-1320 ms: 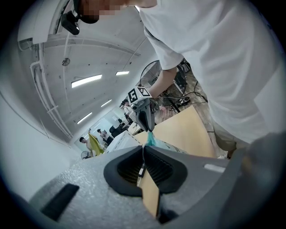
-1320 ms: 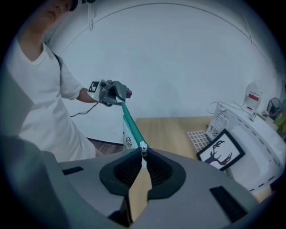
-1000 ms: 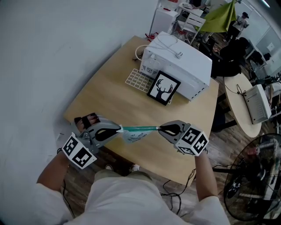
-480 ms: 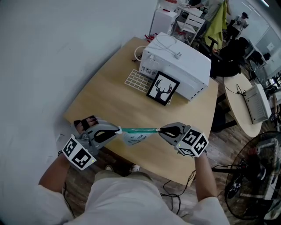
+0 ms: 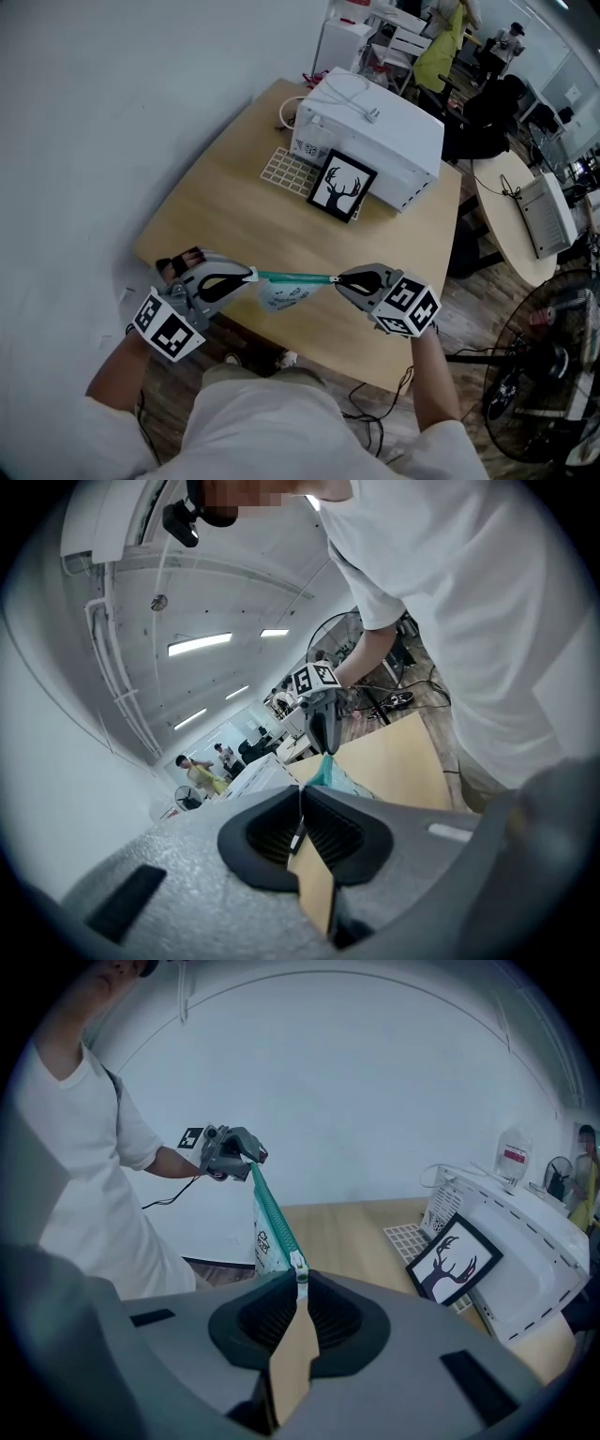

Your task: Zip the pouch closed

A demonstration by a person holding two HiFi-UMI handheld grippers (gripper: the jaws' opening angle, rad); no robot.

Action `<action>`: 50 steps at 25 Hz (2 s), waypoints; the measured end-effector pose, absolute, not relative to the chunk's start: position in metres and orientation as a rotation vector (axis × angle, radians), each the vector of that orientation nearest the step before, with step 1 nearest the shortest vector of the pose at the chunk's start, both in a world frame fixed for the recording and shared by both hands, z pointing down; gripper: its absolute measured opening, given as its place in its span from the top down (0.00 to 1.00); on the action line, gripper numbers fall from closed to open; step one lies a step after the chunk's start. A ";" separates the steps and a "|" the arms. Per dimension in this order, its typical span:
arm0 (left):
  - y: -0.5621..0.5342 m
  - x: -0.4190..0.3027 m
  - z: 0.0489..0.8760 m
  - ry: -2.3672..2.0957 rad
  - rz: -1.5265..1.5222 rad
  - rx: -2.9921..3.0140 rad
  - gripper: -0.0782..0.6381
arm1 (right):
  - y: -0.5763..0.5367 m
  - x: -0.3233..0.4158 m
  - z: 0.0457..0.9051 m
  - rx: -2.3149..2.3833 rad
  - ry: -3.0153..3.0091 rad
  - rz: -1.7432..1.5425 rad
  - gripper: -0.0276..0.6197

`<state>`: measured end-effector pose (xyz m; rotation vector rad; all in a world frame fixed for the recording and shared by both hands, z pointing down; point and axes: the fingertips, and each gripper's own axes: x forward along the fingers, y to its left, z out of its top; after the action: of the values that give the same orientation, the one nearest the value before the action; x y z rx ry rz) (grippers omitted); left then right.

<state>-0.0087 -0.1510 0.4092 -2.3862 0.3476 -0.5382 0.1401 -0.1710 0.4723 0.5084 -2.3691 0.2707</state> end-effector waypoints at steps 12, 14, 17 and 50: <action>-0.161 -0.008 0.389 0.566 -0.386 -2.521 0.86 | -0.167 0.123 0.480 0.627 -2.417 0.282 0.89; -0.163 -0.010 0.391 0.601 -0.392 -2.539 0.86 | -0.165 0.119 0.482 0.646 -2.423 0.286 0.89; -0.165 -0.012 0.392 0.641 -0.387 -2.579 0.86 | -0.161 0.115 0.487 0.669 -2.417 0.285 0.89; -0.188 -0.107 0.355 1.398 -0.088 -2.484 0.86 | -0.132 0.177 0.367 1.521 -2.650 0.160 0.96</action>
<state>-0.1073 -0.1875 0.3550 -2.4840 1.3984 -0.0883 0.1770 -0.1321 0.3669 1.5214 -2.6502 0.1601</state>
